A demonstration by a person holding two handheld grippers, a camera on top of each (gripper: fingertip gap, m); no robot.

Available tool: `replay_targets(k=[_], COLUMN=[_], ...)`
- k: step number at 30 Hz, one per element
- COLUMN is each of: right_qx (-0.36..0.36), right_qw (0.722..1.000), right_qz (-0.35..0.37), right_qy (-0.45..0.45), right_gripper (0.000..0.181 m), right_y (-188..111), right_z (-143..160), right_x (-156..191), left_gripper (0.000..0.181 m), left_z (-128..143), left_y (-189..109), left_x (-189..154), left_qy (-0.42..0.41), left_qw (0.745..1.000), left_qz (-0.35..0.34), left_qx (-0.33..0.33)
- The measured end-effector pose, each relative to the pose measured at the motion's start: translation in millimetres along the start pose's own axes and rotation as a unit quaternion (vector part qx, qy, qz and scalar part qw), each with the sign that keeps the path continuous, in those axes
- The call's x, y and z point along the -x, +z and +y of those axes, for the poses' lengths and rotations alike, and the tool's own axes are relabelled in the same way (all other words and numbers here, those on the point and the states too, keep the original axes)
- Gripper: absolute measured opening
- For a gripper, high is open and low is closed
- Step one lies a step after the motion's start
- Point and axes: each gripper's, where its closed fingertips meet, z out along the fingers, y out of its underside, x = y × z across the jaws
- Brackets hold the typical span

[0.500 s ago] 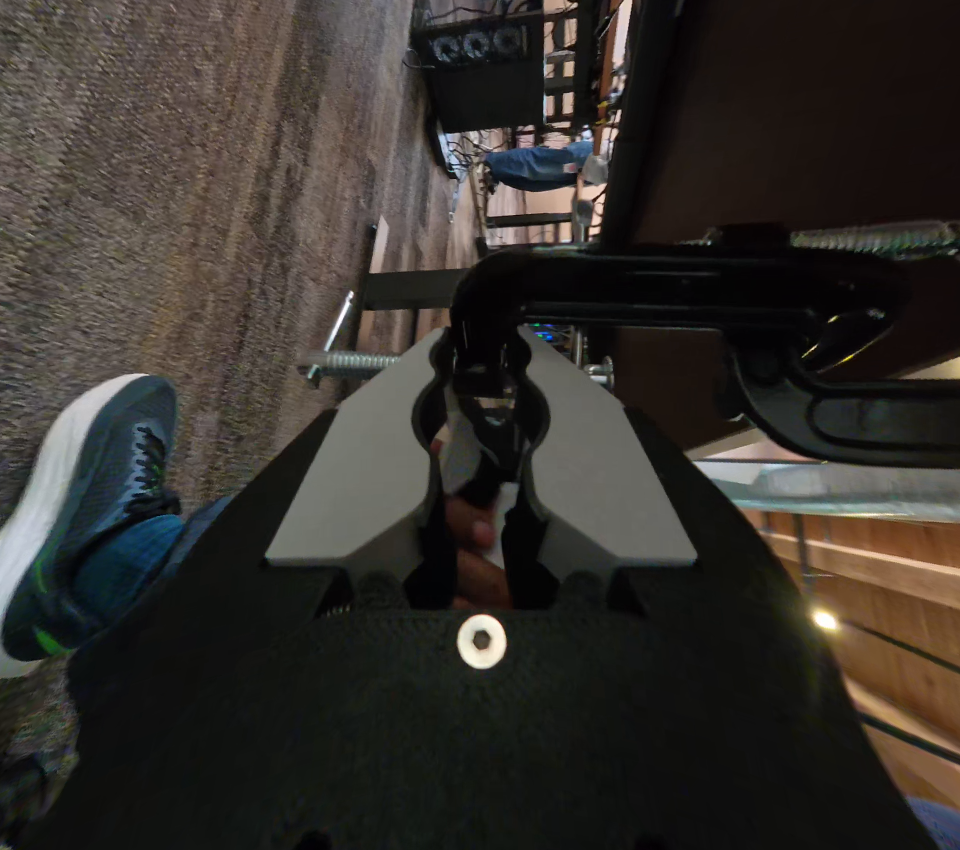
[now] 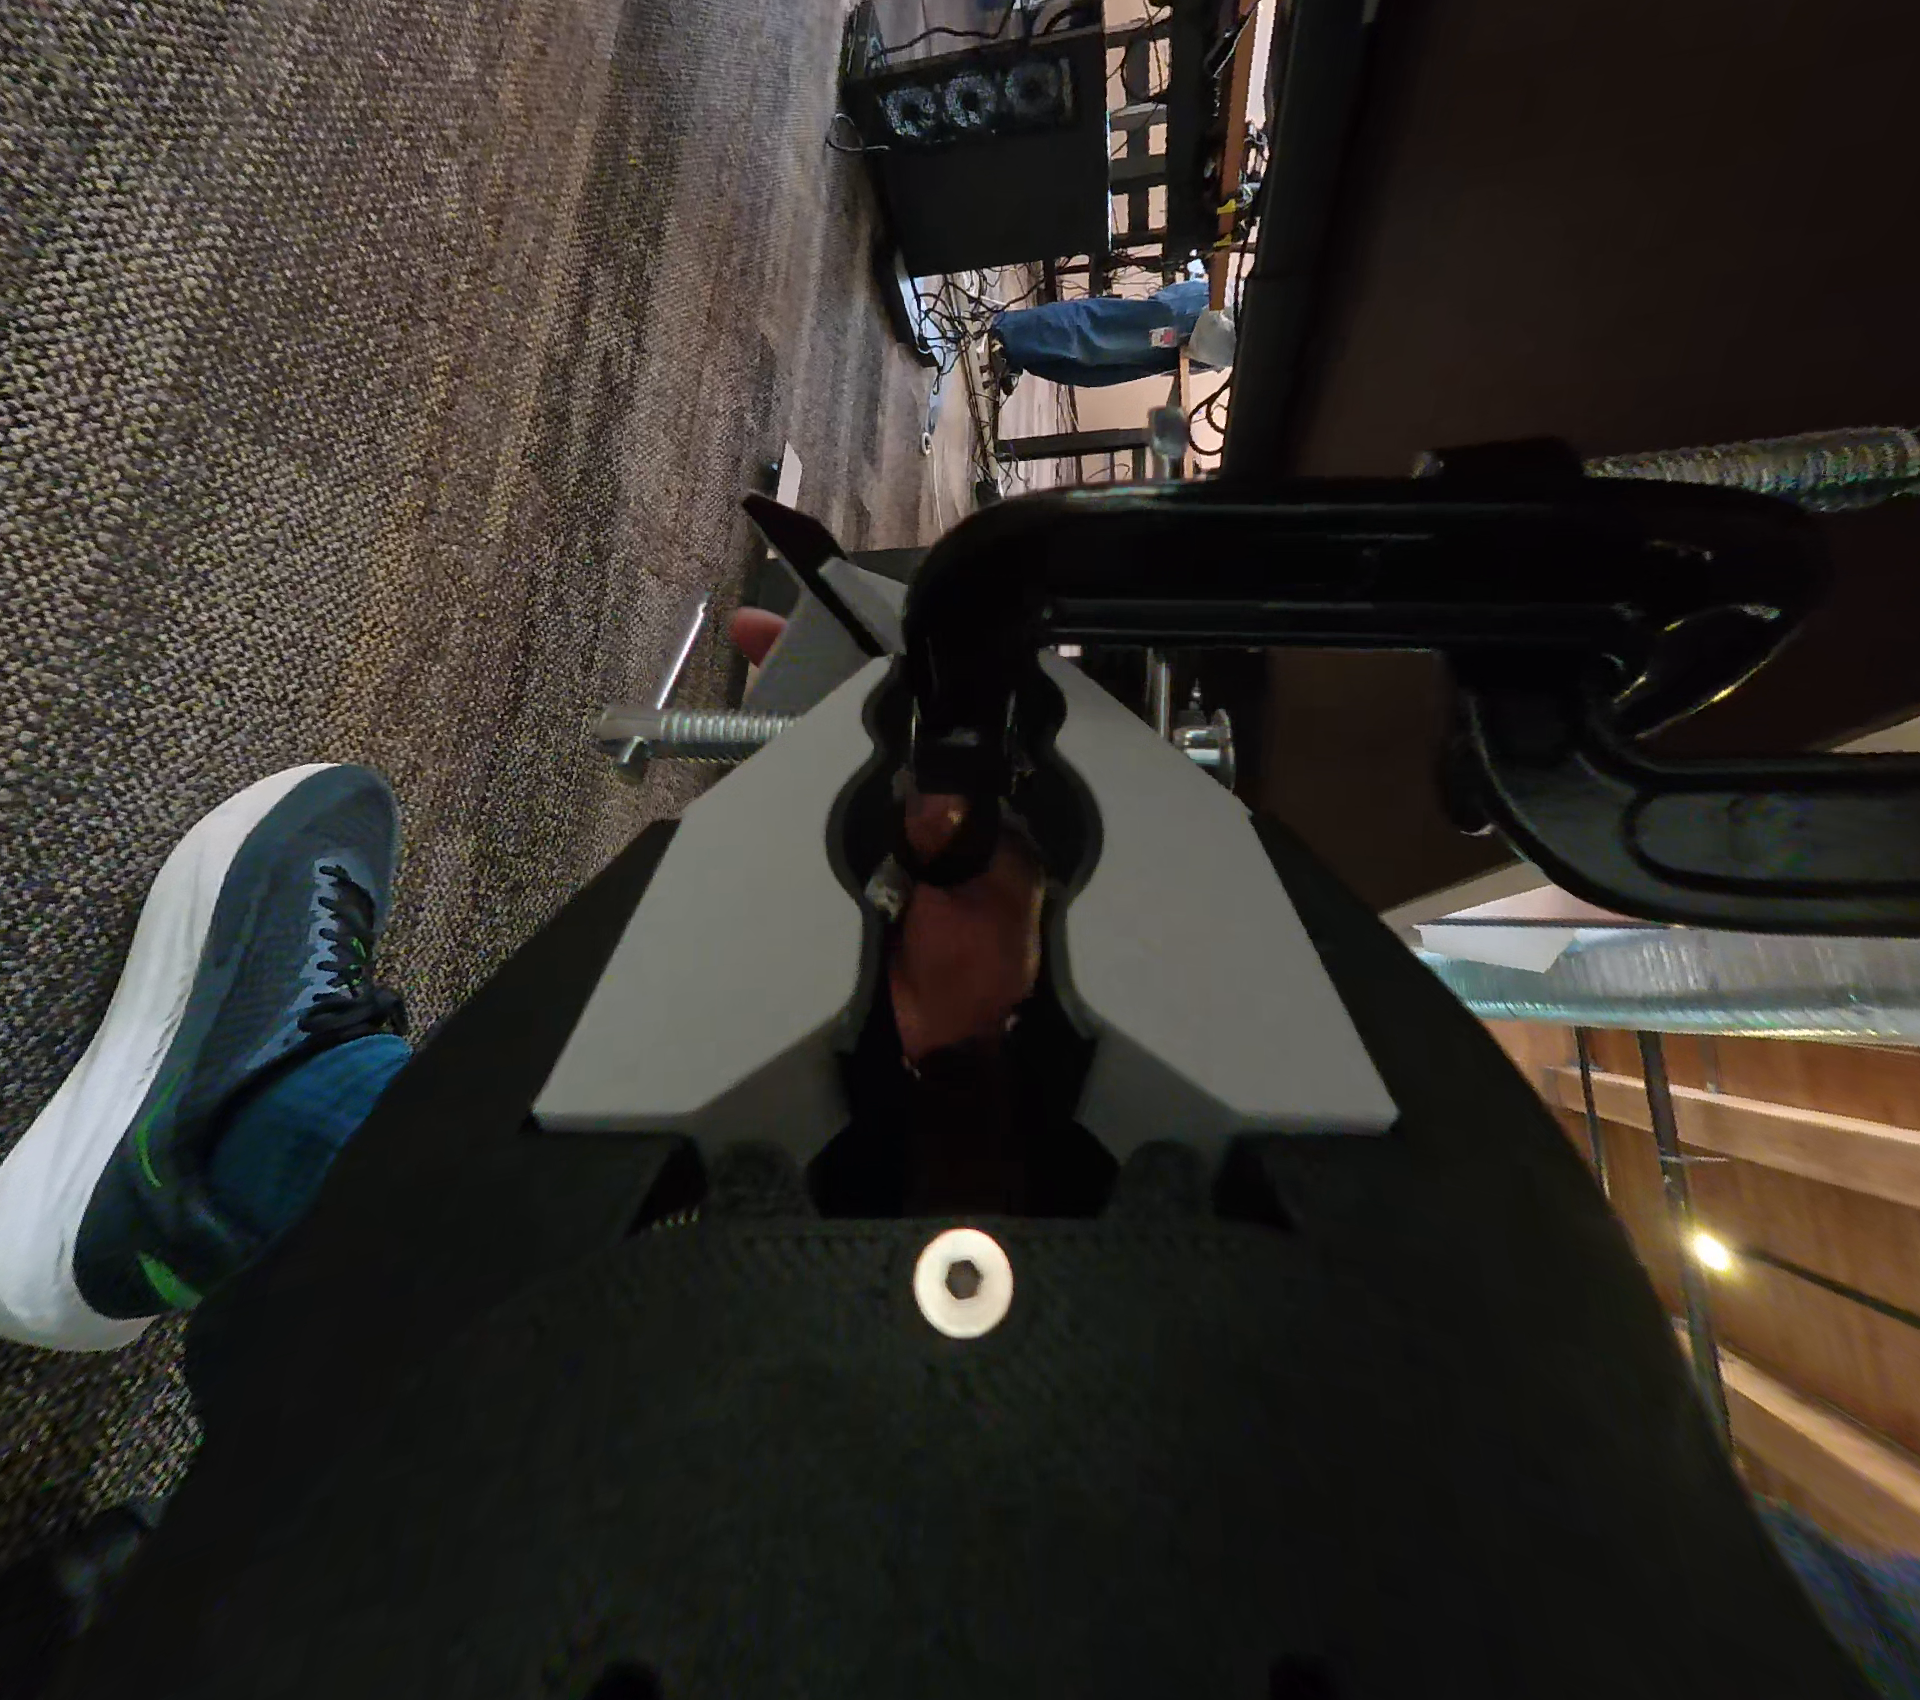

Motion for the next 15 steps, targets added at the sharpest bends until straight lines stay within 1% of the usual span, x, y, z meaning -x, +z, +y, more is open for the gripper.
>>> replay_targets(k=[3, 5, 7, 9, 15], right_qx=[0.052, 0.099, 0.137, 0.15, 0.154], right_qw=[0.998, 0.993, 0.988, 0.987, 0.988], right_qz=[-0.043, -0.06, -0.072, -0.061, -0.025], right_qy=[0.003, -0.003, -0.006, -0.017, -0.013], right_gripper=[0.046, 0.038, 0.034, 0.027, 0.025], right_y=[8, 11, 9, 3, -18], right_z=[12, 27, 41, 49, 66], right_x=[6, 10, 15, 15, 21], left_gripper=[0.031, 0.03, 0.031, 0.031, 0.03], left_z=[-1, -1, -2, -2, -4], left_y=[0, 0, 0, 0, 3], left_x=[0, 0, 0, 0, 0], left_qy=[0.001, 0.0, -0.004, -0.008, -0.011], left_qw=[1.0, 1.0, 1.0, 1.0, 1.0], left_qz=[0.002, 0.002, 0.002, 0.001, 0.002], left_qx=[0.005, 0.006, 0.004, 0.0, -0.007])
